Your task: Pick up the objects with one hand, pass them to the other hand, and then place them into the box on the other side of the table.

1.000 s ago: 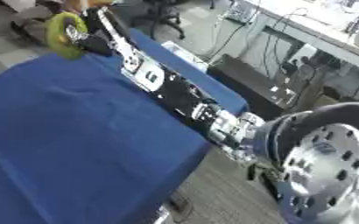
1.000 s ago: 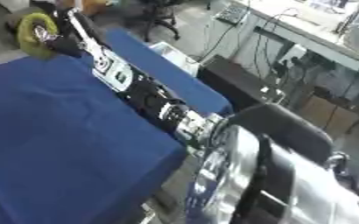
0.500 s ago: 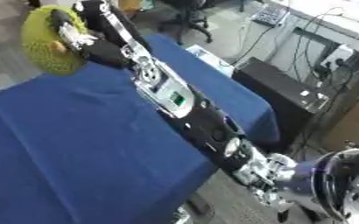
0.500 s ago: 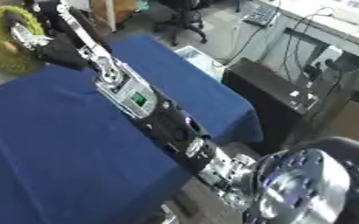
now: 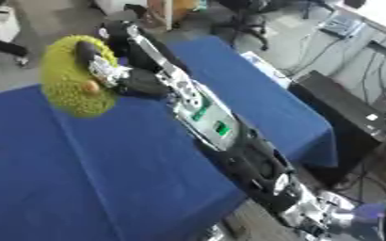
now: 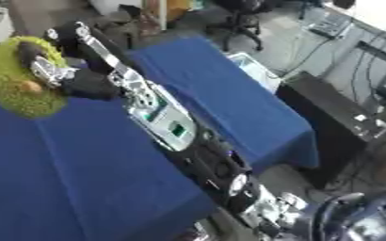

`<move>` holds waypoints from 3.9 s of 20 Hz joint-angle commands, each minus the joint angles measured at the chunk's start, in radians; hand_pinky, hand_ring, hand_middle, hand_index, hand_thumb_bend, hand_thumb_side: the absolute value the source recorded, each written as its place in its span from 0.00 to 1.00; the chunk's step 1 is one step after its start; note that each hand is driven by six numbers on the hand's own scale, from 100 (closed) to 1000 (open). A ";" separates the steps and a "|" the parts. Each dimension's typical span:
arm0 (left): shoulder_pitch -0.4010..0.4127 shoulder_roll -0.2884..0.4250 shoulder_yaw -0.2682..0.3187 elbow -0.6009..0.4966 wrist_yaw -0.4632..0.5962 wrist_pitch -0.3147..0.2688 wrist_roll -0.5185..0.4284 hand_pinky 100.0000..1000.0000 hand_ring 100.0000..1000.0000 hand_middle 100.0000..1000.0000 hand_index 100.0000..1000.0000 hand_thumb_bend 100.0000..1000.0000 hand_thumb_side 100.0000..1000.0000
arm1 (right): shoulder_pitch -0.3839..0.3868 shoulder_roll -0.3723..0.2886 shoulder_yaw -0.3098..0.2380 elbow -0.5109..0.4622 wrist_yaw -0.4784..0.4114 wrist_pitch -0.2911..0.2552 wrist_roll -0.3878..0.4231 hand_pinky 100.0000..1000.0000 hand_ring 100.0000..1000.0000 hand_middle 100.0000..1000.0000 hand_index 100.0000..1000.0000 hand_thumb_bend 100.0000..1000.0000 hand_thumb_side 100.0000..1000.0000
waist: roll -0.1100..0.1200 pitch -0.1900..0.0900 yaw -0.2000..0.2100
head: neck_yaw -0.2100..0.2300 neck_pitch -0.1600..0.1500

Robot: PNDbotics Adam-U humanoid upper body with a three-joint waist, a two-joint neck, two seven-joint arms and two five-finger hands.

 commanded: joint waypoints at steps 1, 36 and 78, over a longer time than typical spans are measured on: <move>-0.019 -0.004 -0.004 -0.022 0.007 -0.014 -0.006 0.76 0.65 0.57 0.83 0.11 0.89 | -0.011 0.001 0.016 -0.028 -0.011 -0.005 0.028 0.48 0.46 0.15 0.33 0.00 0.41 | 0.002 -0.005 0.003 | 0.105 -0.002; -0.041 0.012 -0.065 -0.104 0.003 -0.198 -0.289 0.81 0.74 0.70 0.90 0.42 0.55 | -0.017 -0.003 0.086 -0.018 -0.114 0.008 0.112 0.47 0.45 0.16 0.34 0.00 0.41 | -0.013 0.017 0.025 | 0.272 -0.002; -0.046 -0.004 -0.064 -0.026 -0.033 -0.112 0.016 0.30 0.15 0.00 0.09 0.00 0.45 | -0.023 0.038 -0.042 -0.045 0.047 -0.124 0.062 0.60 0.63 0.65 0.84 0.00 0.41 | -0.015 0.020 0.018 | 0.358 -0.002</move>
